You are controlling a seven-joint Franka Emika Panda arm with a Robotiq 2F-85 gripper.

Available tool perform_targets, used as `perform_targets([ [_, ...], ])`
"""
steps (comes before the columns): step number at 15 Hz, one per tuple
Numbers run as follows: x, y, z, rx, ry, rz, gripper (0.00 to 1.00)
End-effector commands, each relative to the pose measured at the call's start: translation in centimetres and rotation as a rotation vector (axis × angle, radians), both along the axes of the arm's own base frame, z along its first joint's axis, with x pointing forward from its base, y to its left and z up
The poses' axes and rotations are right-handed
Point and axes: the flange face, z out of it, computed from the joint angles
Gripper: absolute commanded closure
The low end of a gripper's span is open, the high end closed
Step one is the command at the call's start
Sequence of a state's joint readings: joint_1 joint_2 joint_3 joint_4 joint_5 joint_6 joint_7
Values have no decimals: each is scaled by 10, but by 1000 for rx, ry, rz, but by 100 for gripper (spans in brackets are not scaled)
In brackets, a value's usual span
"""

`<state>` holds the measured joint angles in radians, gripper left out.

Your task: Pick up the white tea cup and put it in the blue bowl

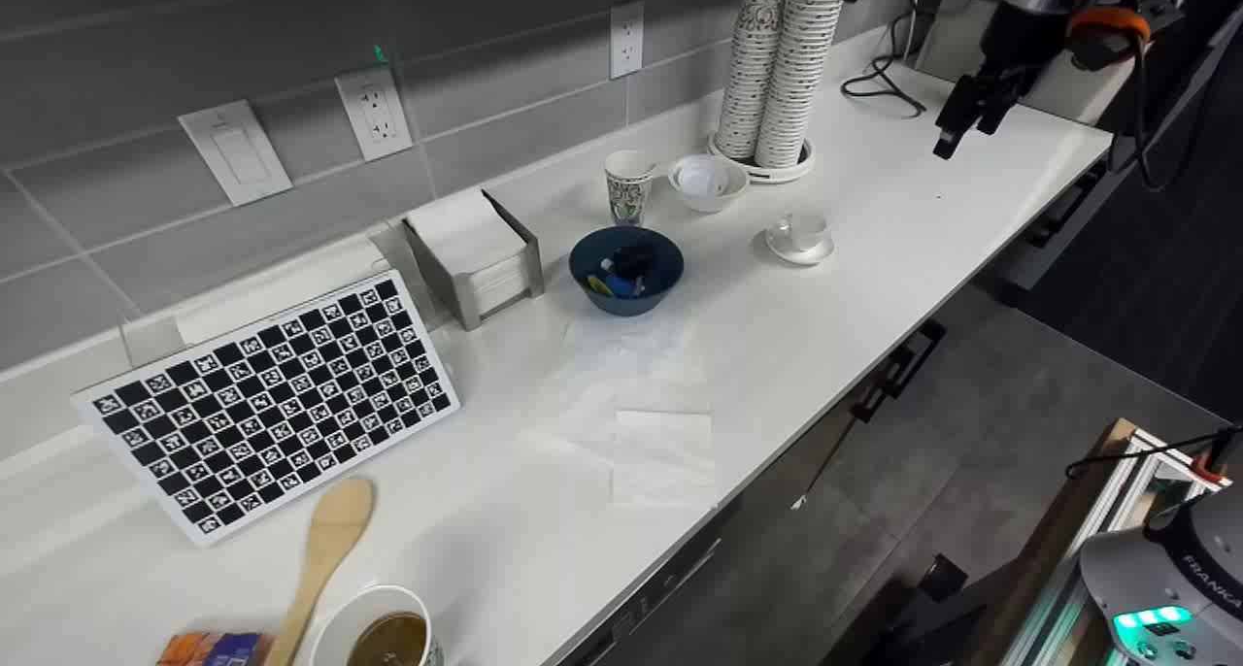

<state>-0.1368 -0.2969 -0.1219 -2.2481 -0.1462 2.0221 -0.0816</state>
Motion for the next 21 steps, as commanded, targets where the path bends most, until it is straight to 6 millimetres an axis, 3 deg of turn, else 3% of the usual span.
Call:
perform_targets([
  [1,0,0,1,0,1,0,0],
  [3,0,0,1,0,0,0,0],
  [6,23,11,-22,11,-8,-58,0],
  [11,69,13,-72,-8,-75,-251,0],
  [16,95,12,-129,-3,-15,-333,0],
  [21,122,9,-155,4,-32,-362,0],
])
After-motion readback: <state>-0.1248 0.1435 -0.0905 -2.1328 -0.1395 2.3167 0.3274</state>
